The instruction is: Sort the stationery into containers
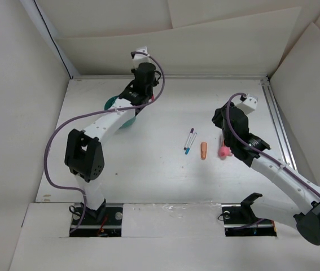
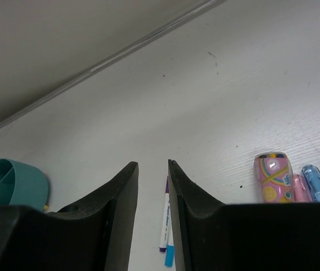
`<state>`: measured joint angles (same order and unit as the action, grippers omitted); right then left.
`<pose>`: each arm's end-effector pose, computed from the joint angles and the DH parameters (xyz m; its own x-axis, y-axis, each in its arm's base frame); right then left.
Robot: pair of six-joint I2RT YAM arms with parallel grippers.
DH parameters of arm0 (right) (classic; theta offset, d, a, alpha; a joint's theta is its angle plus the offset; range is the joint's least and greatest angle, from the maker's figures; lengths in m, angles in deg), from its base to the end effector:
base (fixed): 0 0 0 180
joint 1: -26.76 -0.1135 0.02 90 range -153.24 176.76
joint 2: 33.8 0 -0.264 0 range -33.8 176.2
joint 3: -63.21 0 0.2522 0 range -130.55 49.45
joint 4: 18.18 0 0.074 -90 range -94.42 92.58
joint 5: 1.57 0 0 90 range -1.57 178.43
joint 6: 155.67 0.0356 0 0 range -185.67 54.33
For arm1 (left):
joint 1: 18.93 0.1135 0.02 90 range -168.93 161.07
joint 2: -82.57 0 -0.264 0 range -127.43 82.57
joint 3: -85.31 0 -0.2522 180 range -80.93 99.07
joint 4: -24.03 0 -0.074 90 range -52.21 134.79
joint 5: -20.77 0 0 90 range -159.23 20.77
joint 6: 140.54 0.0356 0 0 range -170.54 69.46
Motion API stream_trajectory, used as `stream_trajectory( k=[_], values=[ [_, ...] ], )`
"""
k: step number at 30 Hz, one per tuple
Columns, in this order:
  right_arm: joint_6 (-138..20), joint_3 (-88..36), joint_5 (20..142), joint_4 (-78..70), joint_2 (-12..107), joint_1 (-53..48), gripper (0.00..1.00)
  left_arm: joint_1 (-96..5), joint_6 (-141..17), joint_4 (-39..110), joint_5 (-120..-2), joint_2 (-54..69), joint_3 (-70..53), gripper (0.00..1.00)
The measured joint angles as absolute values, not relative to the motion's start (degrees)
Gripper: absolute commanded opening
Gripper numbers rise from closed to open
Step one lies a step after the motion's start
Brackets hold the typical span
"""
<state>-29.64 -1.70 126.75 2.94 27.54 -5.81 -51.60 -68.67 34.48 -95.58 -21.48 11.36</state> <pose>0.2161 0.1118 0.3301 -0.1609 0.4448 -0.8810 0.2108 0.8876 0.4096 0.3797 -0.2247 0.3628 -0.1531 -0.2331 -0.9603 0.0700 0.9668 -0.2458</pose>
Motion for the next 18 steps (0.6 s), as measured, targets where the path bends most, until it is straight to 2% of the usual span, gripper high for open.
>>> stream_trajectory(
  k=[4,13,18],
  values=[
    [-29.62,-1.68,126.69,2.78,27.54,-5.81,0.34,-47.42,-69.13,32.31,-99.82,-21.29,11.47,0.0],
    [-29.64,-1.27,125.44,2.39,27.54,-5.81,0.34,-40.82,-70.35,27.61,-106.99,-16.24,-1.76,0.0],
    [-29.64,-1.27,124.78,2.39,27.47,-5.81,0.34,-39.14,-68.8,23.72,-110.44,-15.47,-4.29,0.0]
  ],
)
